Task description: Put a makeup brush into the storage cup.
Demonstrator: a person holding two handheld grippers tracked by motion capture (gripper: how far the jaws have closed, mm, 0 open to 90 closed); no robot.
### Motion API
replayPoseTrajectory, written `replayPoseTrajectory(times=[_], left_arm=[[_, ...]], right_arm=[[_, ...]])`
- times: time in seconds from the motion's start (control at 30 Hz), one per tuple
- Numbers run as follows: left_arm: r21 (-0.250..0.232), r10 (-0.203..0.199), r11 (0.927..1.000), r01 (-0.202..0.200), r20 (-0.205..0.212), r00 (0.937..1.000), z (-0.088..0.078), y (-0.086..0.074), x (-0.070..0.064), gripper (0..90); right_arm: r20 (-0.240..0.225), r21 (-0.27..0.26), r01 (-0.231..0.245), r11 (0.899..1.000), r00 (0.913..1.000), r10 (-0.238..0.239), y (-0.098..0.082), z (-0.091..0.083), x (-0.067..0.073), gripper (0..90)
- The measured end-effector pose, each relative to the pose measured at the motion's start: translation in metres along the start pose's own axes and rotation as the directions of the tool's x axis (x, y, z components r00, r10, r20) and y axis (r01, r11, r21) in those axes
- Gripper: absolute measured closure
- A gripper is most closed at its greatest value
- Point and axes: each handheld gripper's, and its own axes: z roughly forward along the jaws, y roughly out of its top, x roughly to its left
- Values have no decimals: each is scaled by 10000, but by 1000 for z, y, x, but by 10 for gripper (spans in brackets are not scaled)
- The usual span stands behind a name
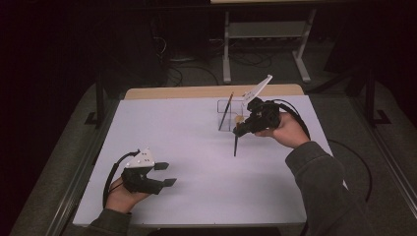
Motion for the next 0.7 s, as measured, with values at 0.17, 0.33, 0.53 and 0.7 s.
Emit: replayPoseTrajectory(times=[0.17,0.33,0.53,0.7], left_arm=[[-50,-223,9997,223,-30,9997,-1,-2,3,346],[-50,-238,9997,238,-57,9997,-1,-3,5,333],[-128,-257,9996,256,-85,9996,-3,-3,6,323],[-187,-227,9996,224,-139,9996,-4,-3,6,314]], right_arm=[[98,-90,-7,10000,10000,8,2,-5,-6,829],[145,-103,-151,9998,9998,153,5,-9,-11,828],[294,-119,-208,9997,9993,211,9,-17,-18,828],[455,-133,-284,9995,9985,290,13,-23,-23,828]])
